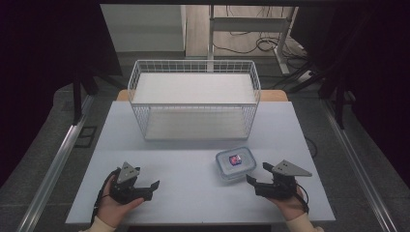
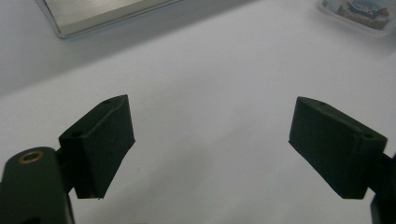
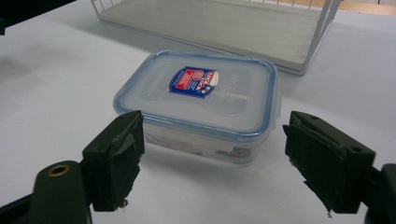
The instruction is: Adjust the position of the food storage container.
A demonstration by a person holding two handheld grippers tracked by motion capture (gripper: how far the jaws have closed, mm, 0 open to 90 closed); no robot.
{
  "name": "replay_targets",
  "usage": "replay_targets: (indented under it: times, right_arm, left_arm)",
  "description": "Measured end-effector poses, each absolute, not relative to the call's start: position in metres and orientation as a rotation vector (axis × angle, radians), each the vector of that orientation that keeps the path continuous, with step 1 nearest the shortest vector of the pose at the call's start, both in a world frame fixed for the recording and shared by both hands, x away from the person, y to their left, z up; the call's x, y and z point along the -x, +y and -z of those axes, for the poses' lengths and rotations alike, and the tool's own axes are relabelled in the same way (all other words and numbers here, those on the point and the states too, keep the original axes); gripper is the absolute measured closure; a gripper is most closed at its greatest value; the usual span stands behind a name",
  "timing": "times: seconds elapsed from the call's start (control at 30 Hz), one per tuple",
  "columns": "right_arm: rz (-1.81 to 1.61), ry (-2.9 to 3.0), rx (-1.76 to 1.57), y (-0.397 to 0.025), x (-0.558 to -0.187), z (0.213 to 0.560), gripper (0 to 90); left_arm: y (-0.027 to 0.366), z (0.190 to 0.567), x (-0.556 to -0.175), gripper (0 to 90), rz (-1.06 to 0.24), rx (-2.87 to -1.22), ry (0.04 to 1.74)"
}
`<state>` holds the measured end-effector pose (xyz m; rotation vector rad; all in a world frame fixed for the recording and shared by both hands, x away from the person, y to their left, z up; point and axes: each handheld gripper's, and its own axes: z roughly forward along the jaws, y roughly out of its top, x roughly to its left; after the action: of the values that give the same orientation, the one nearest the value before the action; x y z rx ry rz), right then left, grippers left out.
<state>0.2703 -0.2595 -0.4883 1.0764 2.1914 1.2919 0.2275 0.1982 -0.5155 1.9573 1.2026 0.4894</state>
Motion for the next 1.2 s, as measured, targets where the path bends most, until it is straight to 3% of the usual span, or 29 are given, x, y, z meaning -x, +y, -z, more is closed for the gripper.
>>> replay_targets:
  times: [0.63, 1.2]
  right_arm:
    - [-1.259, 2.195, -1.092, -0.261, -0.267, 0.49, 21.1]
    - [-1.206, 2.195, -1.126, -0.26, -0.284, 0.467, 32.2]
  left_arm:
    - [0.199, 0.515, -0.233, 14.9, -0.464, -1.96, 1.197]
    - [0.199, 0.515, -0.235, 15.0, -0.417, -1.96, 1.196]
